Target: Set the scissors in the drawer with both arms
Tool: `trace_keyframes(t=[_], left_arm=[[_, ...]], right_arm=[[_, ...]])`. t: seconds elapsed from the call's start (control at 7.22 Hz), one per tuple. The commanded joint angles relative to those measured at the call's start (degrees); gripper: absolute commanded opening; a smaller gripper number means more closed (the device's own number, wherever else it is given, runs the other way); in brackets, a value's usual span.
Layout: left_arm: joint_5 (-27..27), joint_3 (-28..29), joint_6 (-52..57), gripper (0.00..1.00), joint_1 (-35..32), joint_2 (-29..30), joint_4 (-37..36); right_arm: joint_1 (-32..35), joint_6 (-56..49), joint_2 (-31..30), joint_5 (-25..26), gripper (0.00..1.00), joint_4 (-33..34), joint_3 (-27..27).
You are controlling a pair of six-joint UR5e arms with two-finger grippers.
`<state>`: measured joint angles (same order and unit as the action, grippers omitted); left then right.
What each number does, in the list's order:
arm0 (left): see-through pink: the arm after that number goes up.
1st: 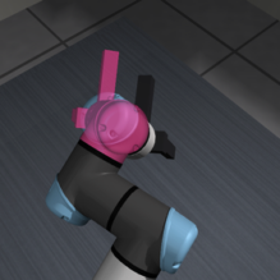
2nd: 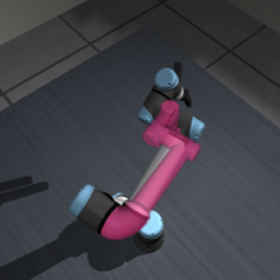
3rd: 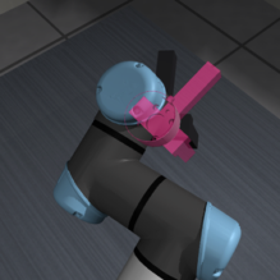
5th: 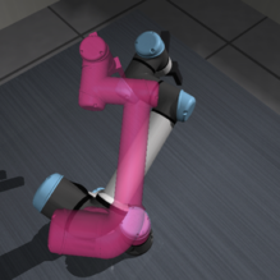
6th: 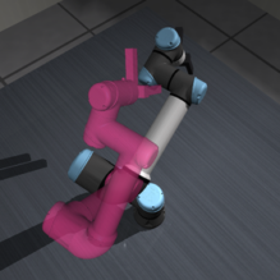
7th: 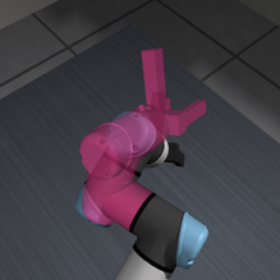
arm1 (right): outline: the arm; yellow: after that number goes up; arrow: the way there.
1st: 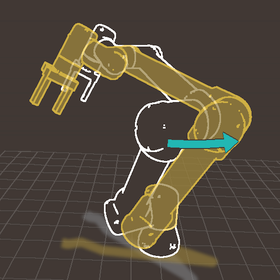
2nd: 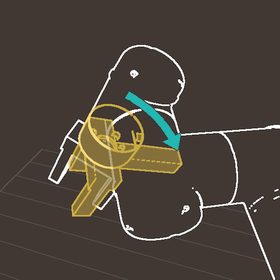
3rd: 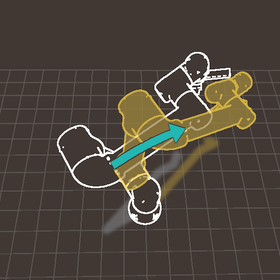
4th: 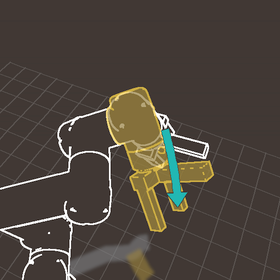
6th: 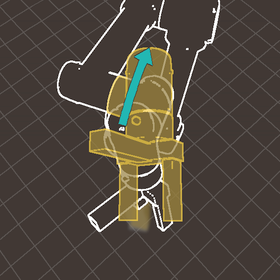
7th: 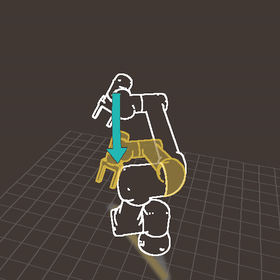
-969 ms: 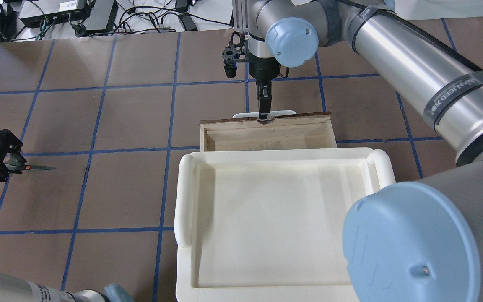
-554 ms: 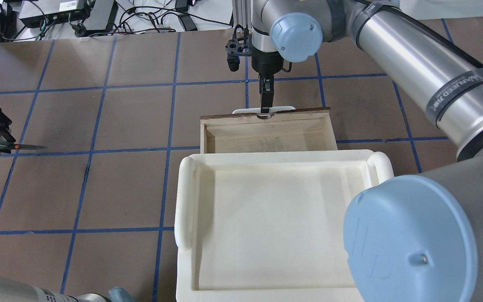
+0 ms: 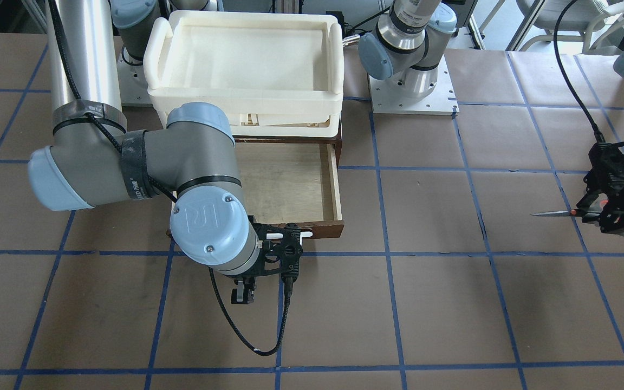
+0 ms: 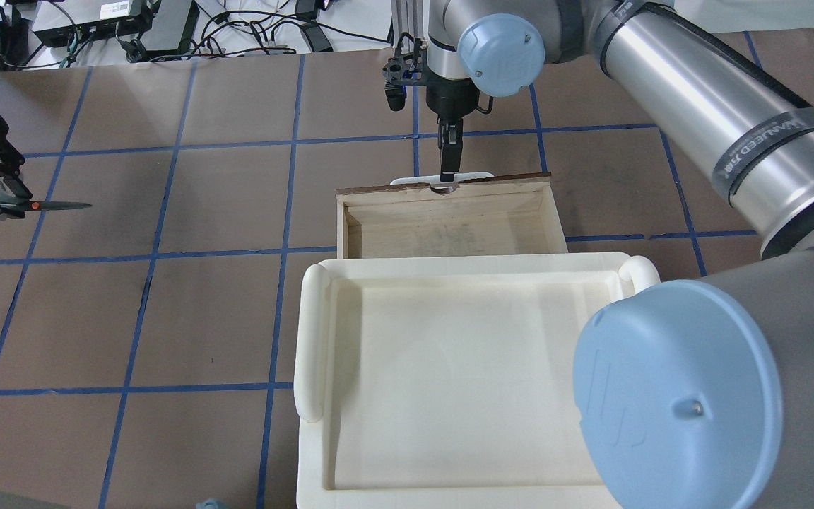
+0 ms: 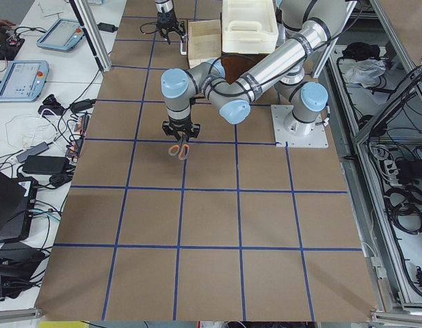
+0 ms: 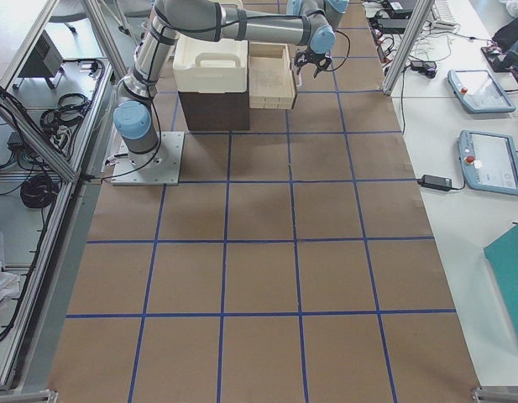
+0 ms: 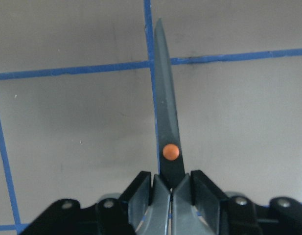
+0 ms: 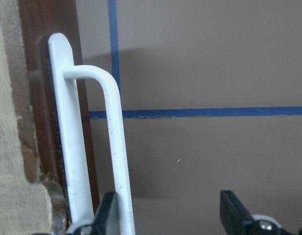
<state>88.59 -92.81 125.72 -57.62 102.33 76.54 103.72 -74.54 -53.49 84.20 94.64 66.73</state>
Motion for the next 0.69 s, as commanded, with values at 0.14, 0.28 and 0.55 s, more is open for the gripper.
trace_keyframes(t=[0.14,0.28,0.55], left_arm=[[1.1,2.5,-8.5,0.01,-6.3,-3.6,6.0],[1.1,3.1,-10.6,0.01,-7.8,-4.2,7.5],[1.1,3.5,-15.7,0.01,-12.6,-5.8,9.4]], right_arm=[[-0.3,1.8,0.0,-0.1,1.00,0.2,-0.6],[-0.4,4.9,-1.8,0.1,1.00,0.1,-0.6],[-3.5,13.3,-8.9,0.1,1.00,-0.6,0.4]])
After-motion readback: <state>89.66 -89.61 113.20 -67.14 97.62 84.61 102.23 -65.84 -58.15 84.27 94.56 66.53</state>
